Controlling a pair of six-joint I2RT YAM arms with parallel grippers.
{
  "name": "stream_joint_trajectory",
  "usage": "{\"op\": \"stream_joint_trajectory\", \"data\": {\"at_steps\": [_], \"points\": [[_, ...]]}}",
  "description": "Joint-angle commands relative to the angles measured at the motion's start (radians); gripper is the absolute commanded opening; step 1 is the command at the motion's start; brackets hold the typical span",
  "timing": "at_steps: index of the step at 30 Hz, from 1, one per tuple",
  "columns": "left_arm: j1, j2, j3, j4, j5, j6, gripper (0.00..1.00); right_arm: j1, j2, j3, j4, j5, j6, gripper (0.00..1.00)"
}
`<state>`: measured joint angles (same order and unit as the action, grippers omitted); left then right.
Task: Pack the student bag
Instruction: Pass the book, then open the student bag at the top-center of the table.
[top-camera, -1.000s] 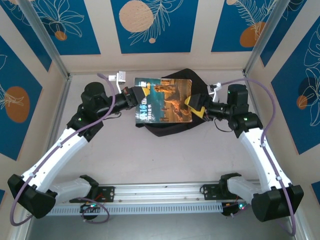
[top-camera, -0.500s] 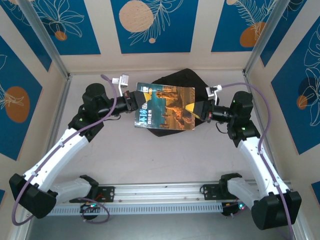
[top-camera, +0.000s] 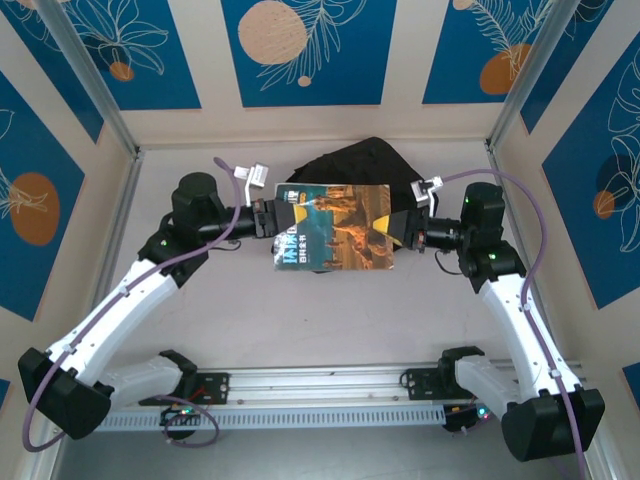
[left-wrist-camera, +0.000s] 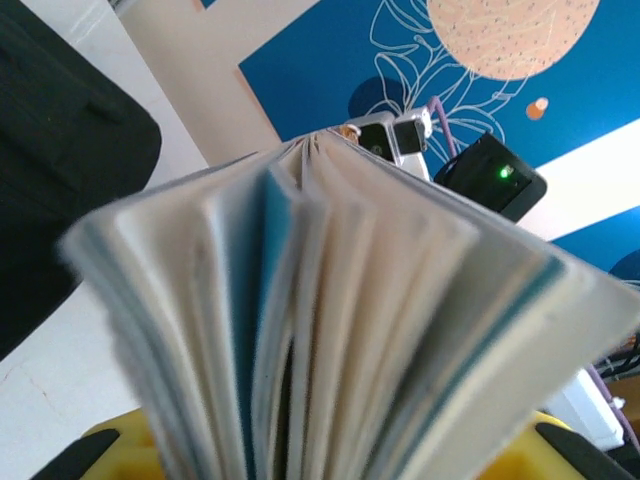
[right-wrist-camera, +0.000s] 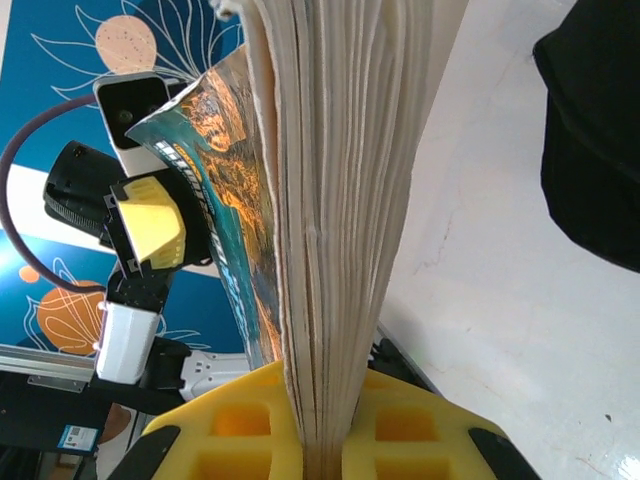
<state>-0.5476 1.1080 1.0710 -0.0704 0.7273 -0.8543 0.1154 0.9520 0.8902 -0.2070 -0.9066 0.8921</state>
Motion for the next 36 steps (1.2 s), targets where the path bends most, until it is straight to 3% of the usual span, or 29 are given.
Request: {"op": "stream_joint_trajectory", "data": {"at_steps": [1,4,8,9,12,14,16,21,25,30,32,36], "points": [[-0.026,-0.021,-0.009,0.000,0.079,0.047,0.23,0.013,-0.001,0.032,-0.017,-0.021,-0.019,0.00],[-0.026,-0.014,-0.006,-0.036,0.065,0.066,0.00,0.018,0.010,0.063,-0.070,-0.011,-0.057,0.00],[-0.006,-0.043,0.010,-0.129,-0.021,0.077,0.00,0.015,0.019,0.118,-0.194,0.087,-0.143,0.01],[0.004,-0.056,0.014,-0.152,-0.043,0.072,0.00,0.014,0.024,0.134,-0.220,0.120,-0.160,0.08],[0.026,-0.084,0.038,-0.214,-0.106,0.052,0.00,0.020,0.042,0.174,-0.269,0.214,-0.192,0.44],[0.039,-0.105,0.076,-0.317,-0.197,0.060,0.00,0.028,0.068,0.206,-0.280,0.252,-0.215,0.51],[0.061,-0.122,0.145,-0.477,-0.341,0.089,0.00,0.044,0.118,0.272,-0.344,0.331,-0.250,0.50],[0.075,-0.150,0.338,-0.767,-0.729,0.174,0.00,0.169,0.324,0.514,-0.582,0.627,-0.407,0.47],[0.075,-0.194,0.380,-0.849,-0.930,0.181,0.00,0.338,0.508,0.693,-0.668,0.894,-0.549,0.50],[0.075,-0.234,0.386,-0.932,-1.098,0.175,0.00,0.470,0.888,1.118,-0.951,1.136,-0.544,0.67],[0.075,-0.251,0.382,-0.954,-1.156,0.166,0.00,0.553,0.975,1.195,-0.942,1.275,-0.603,0.73],[0.076,-0.257,0.387,-0.982,-1.197,0.171,0.00,0.601,1.148,1.347,-0.965,1.339,-0.548,0.74]]}}
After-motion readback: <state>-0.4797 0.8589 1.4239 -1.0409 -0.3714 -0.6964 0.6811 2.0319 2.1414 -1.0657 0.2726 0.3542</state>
